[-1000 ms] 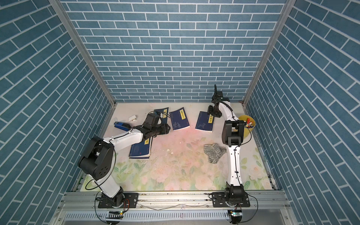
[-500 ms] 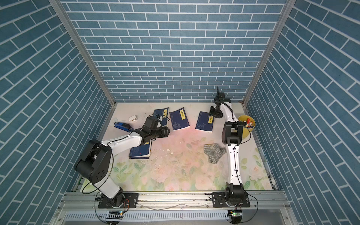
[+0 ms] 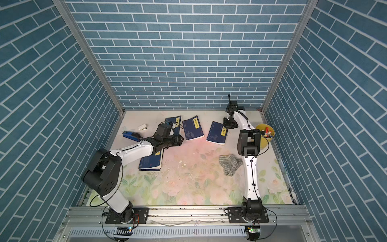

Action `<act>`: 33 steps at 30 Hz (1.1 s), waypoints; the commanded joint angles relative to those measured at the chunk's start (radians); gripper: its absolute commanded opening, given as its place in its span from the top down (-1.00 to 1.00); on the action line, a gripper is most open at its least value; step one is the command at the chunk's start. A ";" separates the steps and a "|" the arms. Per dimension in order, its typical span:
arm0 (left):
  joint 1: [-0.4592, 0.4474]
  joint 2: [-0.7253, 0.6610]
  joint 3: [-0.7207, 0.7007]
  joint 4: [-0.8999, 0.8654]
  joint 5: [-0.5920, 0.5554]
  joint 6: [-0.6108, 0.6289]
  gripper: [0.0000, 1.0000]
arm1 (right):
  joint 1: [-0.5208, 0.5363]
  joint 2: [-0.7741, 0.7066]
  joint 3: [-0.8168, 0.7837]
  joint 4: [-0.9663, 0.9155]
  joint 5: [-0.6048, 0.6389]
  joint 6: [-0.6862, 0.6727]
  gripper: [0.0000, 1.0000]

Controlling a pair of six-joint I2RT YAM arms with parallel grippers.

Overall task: Wipe the cover of the book
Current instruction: Move the book to the center of the board.

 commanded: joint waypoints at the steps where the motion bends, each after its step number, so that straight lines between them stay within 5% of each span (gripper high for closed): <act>1: -0.005 0.008 -0.013 0.014 0.000 0.015 -0.20 | 0.072 0.004 -0.113 -0.141 0.082 -0.110 0.66; 22: -0.017 -0.027 -0.076 0.046 0.013 0.016 -0.20 | 0.313 -0.394 -0.820 0.082 0.151 -0.002 0.61; 33: -0.094 0.208 0.045 0.137 0.115 0.124 -0.19 | 0.335 -0.471 -0.968 0.206 0.107 0.129 0.58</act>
